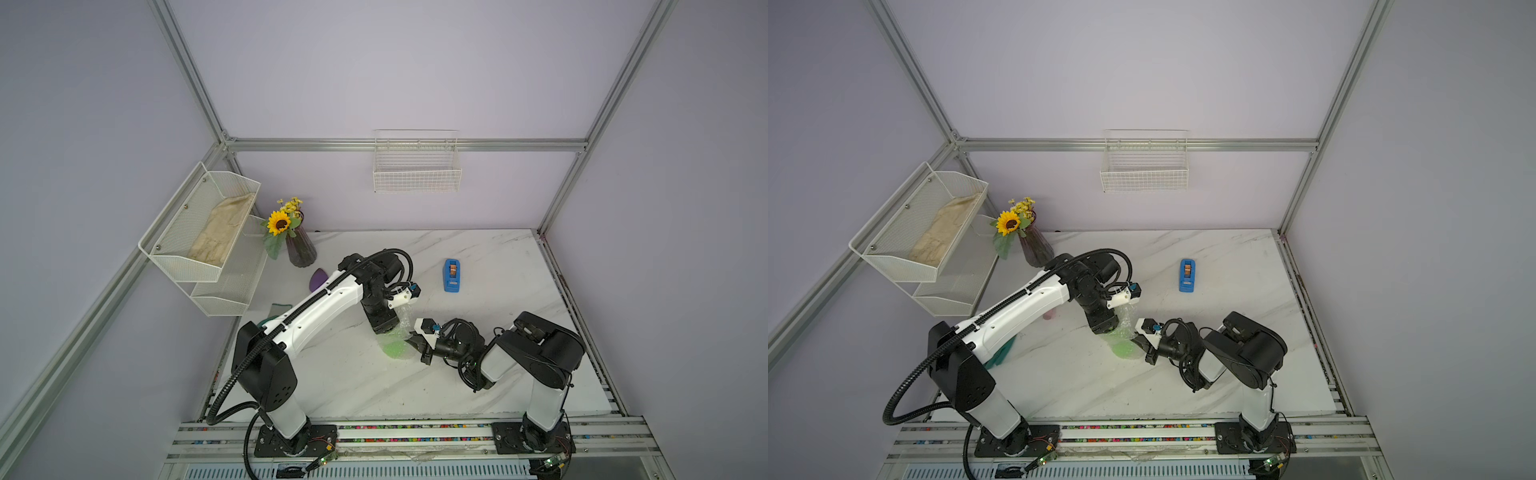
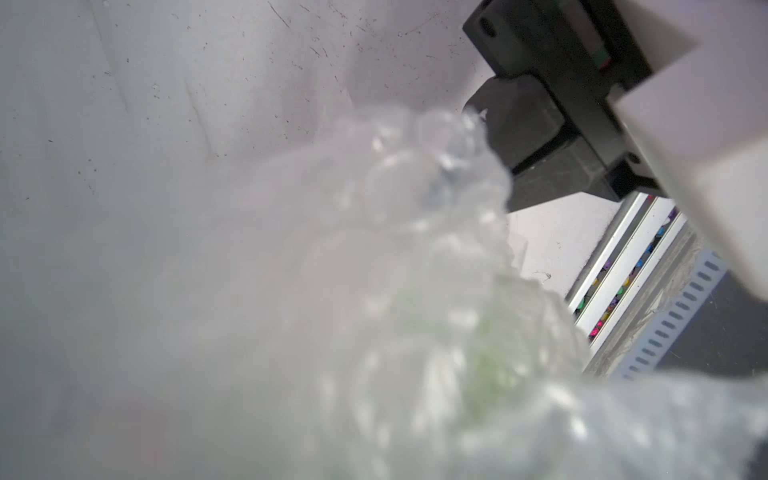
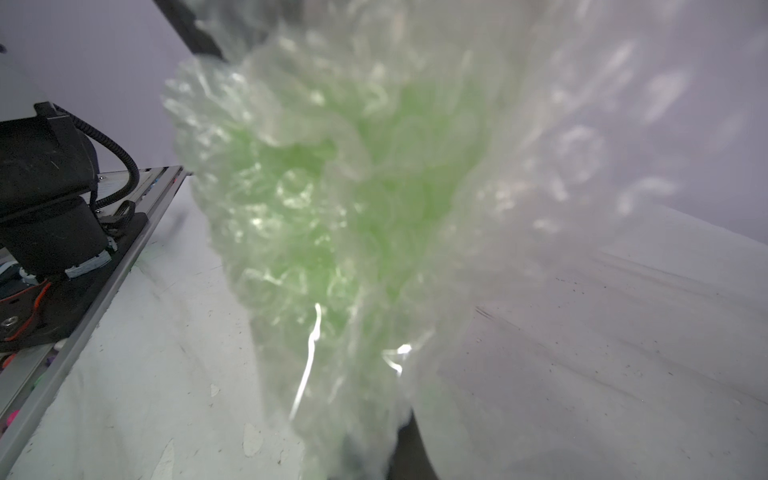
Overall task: Wrap wine glasses in bubble wrap
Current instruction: Wrap the wine glass in bubble wrap.
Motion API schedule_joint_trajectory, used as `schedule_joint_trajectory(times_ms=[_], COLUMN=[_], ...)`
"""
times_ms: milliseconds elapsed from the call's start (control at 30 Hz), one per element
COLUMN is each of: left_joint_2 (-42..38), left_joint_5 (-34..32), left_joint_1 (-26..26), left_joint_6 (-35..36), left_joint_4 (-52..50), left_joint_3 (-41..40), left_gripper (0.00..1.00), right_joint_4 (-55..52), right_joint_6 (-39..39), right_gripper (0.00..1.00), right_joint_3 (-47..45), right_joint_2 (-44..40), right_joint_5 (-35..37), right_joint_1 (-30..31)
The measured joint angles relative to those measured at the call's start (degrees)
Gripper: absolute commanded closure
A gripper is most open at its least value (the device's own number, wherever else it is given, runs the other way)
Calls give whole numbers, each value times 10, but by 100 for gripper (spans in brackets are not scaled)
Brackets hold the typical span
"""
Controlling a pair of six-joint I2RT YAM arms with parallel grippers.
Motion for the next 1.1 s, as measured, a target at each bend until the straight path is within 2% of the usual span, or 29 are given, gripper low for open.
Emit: schedule_joint_trajectory(times_ms=[233,333,467,667,700,767,833,867,1100], left_joint_2=[-53,-54,-23,42,53,77,95,98,73], left_joint_5=[-1,-3,3,34,42,61,71,72,44], left_joint_1=[1,2,4,4,4,4,4,4,5], left_joint_6=[-15,-22,-42,-49,-49,-42,-37,-34,-29], left_joint_4=[-14,-14,-15,-18,-23,-38,-53,-56,-76], left_joint_3=[39,64,116,138,140,146,158,162,156], left_gripper=[38,32,22,24,30,58,81,86,88], right_joint_4=[0,0,0,0,0,1,0,0,7], right_joint_6=[-1,-1,-1,-1,-1,-1,-1,-1,8], right_gripper=[100,100,100,100,100,100,100,100,100], right_joint_3=[-2,-2,-2,-3,-4,-4,-5,-6,-7], right_joint_2=[0,0,0,0,0,0,0,0,0], right_joint_5=[0,0,-1,0,0,0,0,0,2], right_joint_1=[0,0,0,0,0,0,0,0,-1])
